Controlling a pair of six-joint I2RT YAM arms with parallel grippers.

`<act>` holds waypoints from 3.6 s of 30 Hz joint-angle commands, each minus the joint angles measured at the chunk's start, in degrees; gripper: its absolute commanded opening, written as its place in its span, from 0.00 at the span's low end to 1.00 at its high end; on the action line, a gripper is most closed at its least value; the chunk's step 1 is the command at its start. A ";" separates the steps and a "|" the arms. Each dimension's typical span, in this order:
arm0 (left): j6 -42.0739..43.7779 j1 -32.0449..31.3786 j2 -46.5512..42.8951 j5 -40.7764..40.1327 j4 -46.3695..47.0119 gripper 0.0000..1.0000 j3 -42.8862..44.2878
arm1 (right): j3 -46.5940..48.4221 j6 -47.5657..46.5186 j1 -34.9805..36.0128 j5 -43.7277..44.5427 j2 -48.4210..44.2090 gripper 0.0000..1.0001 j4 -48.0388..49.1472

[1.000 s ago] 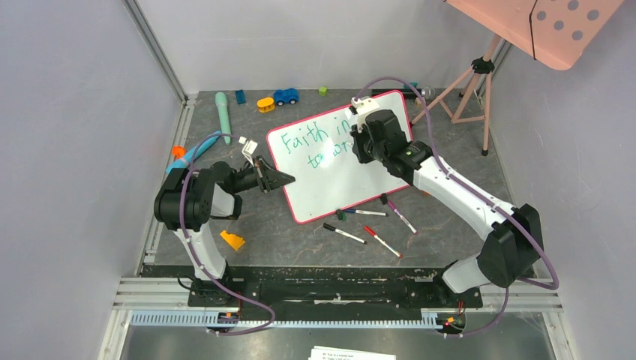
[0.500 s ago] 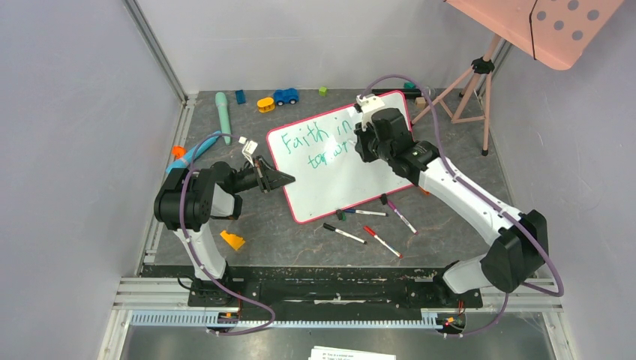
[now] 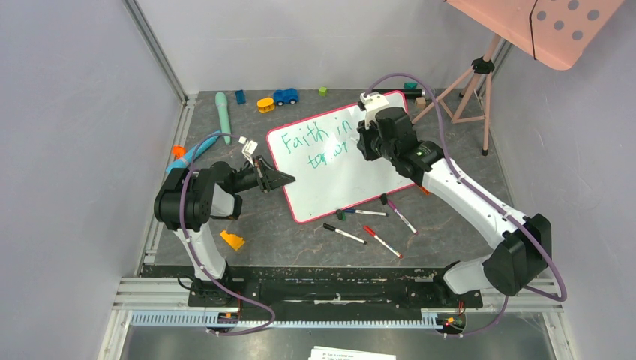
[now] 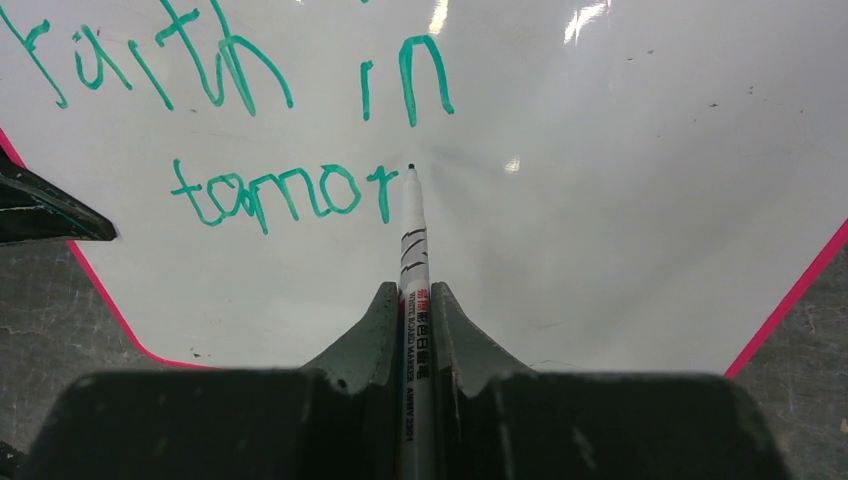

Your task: Write a sentence on the whiteboard

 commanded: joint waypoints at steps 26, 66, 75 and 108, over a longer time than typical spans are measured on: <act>6.96 -1.24 0.84 6.45 3.56 0.02 -0.42 | 0.23 -0.79 -0.83 1.87 3.42 0.00 1.88; 6.95 -1.28 0.90 6.48 3.56 0.02 -0.37 | -4.67 1.10 -1.64 0.27 1.06 0.00 3.01; 6.93 -1.24 0.90 6.47 3.56 0.02 -0.37 | -7.57 1.99 -1.64 0.17 -0.27 0.00 3.64; 6.83 -1.26 1.04 6.47 3.56 0.02 -0.28 | 2.17 -0.52 -2.96 2.41 3.48 0.00 2.24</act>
